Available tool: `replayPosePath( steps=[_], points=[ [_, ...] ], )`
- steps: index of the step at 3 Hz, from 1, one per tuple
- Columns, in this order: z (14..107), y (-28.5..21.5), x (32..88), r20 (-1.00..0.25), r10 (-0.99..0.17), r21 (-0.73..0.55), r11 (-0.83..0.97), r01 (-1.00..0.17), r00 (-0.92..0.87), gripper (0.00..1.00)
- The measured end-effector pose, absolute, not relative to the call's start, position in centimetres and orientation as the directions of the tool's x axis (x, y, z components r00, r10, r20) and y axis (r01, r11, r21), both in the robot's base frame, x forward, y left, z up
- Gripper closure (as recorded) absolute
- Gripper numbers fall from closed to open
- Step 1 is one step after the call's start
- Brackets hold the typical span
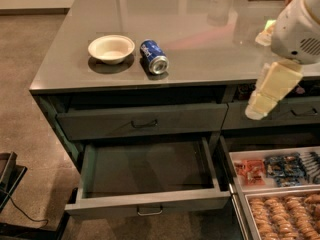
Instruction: Place pepsi can into middle drawer
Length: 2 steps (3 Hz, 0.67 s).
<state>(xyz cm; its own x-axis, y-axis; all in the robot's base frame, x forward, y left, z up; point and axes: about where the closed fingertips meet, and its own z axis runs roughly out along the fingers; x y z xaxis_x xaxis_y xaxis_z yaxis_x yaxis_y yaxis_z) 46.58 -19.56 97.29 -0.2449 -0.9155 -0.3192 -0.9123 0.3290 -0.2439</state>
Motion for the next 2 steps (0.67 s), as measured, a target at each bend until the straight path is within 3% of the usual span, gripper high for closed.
replayPosePath(
  steps=[2],
  points=[
    [96.6,-14.1,52.4,-0.478,-0.834,-0.269,0.437,-0.858,-0.275,0.0]
  ],
)
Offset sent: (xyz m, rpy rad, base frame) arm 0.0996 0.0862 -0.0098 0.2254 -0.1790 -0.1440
